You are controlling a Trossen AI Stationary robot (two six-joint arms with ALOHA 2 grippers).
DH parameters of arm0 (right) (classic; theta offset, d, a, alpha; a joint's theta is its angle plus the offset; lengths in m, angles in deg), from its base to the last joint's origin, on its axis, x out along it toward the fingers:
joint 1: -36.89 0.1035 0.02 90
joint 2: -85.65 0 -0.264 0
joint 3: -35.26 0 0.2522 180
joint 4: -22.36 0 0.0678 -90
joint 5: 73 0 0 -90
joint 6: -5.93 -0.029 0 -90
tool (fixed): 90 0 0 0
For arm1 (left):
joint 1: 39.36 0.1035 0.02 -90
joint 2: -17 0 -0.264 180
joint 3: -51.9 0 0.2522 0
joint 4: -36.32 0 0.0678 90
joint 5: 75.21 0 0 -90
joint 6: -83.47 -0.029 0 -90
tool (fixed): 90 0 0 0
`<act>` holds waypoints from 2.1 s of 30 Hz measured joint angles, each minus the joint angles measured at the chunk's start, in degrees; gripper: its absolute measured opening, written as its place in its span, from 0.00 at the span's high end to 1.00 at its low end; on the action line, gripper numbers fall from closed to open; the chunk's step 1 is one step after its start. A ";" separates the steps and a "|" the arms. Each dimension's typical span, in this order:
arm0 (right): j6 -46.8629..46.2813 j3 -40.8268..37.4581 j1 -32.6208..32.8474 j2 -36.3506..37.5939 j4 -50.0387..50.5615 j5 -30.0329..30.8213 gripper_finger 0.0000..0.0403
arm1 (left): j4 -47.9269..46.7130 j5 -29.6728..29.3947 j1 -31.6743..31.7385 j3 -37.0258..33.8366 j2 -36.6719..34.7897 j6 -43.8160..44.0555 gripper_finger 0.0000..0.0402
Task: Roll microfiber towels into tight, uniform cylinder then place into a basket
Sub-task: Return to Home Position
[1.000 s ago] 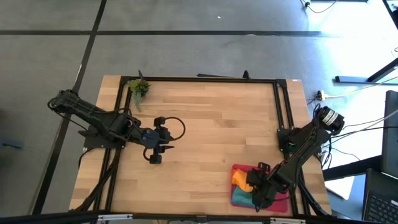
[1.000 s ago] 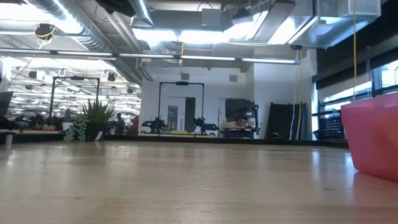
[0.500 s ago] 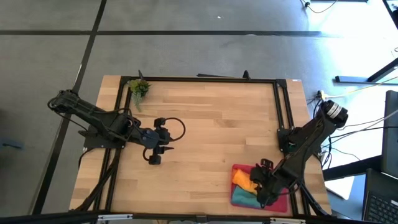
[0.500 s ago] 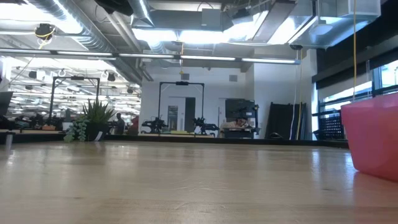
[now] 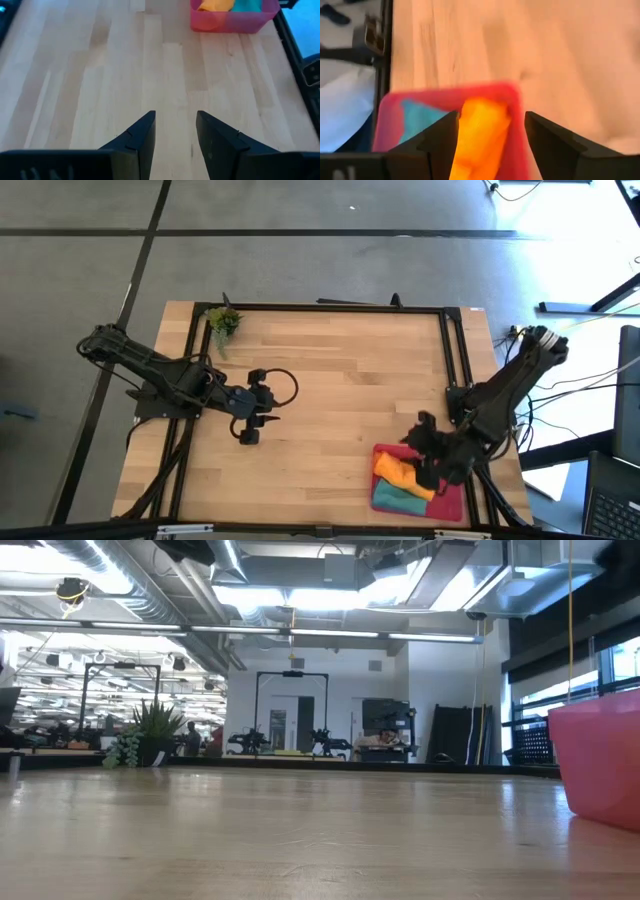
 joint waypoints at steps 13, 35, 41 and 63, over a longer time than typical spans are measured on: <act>30.94 0.00 -8.18 14.31 -2.17 17.35 0.70 | -0.33 -4.18 0.04 0.04 -3.59 -10.74 0.91; 59.31 -23.47 -29.70 36.28 -33.42 -16.65 0.99 | 25.62 2.52 9.67 -28.17 -36.93 -21.07 1.00; 59.31 -30.45 -37.18 38.14 -39.27 -26.00 0.99 | 29.95 2.99 13.79 -36.04 -41.86 -18.82 1.00; 54.85 -48.91 -51.04 38.10 -60.96 -37.30 0.99 | 35.13 5.95 17.59 -54.52 -57.78 -18.22 1.00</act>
